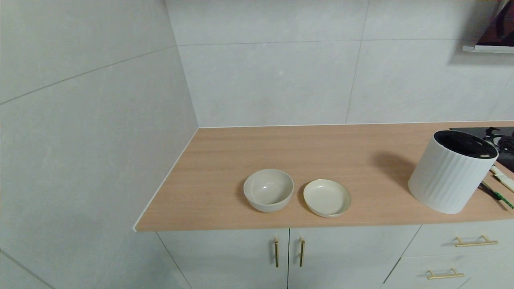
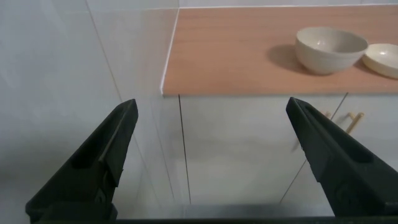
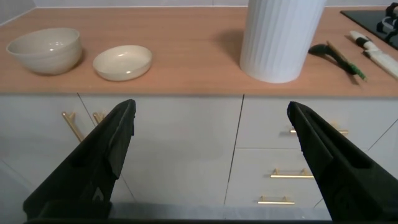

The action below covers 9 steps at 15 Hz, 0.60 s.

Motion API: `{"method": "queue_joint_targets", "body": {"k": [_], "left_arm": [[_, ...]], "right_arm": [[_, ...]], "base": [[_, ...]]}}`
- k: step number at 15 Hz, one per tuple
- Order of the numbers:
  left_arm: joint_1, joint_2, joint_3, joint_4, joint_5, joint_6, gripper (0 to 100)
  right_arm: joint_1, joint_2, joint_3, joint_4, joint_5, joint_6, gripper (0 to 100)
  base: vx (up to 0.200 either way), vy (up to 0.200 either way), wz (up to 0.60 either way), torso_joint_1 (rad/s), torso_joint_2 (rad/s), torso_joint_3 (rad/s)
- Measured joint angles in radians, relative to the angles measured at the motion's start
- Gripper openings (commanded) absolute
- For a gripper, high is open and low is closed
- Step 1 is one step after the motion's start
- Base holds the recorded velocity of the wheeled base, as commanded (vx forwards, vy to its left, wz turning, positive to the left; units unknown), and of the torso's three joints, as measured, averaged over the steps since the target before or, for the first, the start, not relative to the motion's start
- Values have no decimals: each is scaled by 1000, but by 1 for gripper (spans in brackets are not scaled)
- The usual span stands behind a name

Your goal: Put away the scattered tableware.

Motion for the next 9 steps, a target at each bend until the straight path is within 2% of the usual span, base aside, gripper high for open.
{"method": "queue_joint_targets", "body": {"k": [3,9], "left_arm": [[0,0,0,0,0,0,100],[0,0,0,1,0,1,100]], "right_arm": [[0,0,0,0,0,0,100],[0,0,0,0,0,0,100]], "base": [[0,0,0,-196,417,221],[0,0,0,-250,545,294]]}}
